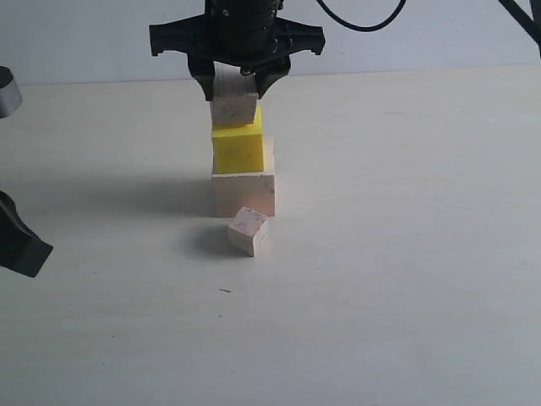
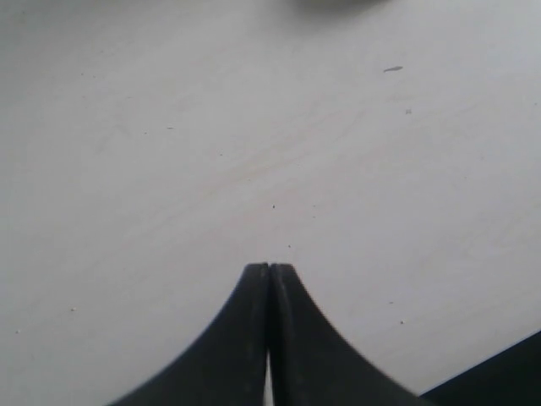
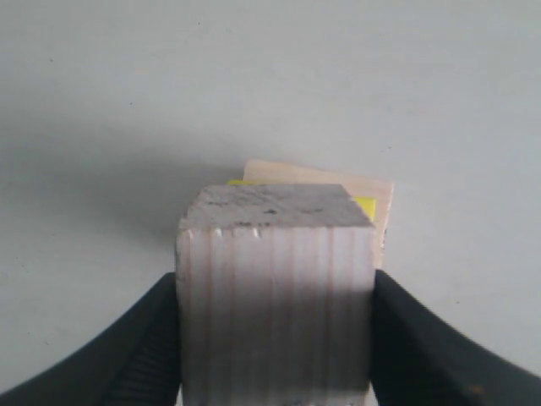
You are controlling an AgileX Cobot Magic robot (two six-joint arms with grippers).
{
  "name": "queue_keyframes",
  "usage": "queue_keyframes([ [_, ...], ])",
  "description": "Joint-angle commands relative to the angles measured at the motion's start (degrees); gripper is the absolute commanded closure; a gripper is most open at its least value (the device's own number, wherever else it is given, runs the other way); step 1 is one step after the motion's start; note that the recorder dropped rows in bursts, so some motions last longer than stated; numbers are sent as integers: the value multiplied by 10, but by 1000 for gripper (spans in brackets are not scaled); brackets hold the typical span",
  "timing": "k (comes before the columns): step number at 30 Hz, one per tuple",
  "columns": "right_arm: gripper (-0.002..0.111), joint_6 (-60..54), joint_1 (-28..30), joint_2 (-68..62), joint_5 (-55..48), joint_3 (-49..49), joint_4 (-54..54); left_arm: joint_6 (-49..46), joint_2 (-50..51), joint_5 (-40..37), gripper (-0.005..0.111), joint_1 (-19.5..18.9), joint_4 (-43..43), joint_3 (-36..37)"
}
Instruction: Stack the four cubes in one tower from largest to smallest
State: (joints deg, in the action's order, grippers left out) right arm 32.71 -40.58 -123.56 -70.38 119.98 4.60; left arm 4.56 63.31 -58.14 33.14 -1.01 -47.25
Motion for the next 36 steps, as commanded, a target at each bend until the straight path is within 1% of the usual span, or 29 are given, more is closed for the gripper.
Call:
queue_keyframes([
  [1, 108, 1, 3, 3, 4, 4, 1, 2, -2, 0, 105, -1, -3, 1],
  [12, 108, -10, 3, 12, 4, 4, -21, 2, -2, 0, 105, -1, -3, 1],
  [23, 108, -28, 3, 79, 4, 4, -15, 0, -2, 1, 105, -1, -3, 1],
  [26, 108, -28, 3, 72, 4, 4, 5, -1, -2, 3, 105, -1, -3, 1],
  [36, 108, -26, 13, 32, 4, 4, -17, -1, -2, 0, 105, -1, -3, 1],
])
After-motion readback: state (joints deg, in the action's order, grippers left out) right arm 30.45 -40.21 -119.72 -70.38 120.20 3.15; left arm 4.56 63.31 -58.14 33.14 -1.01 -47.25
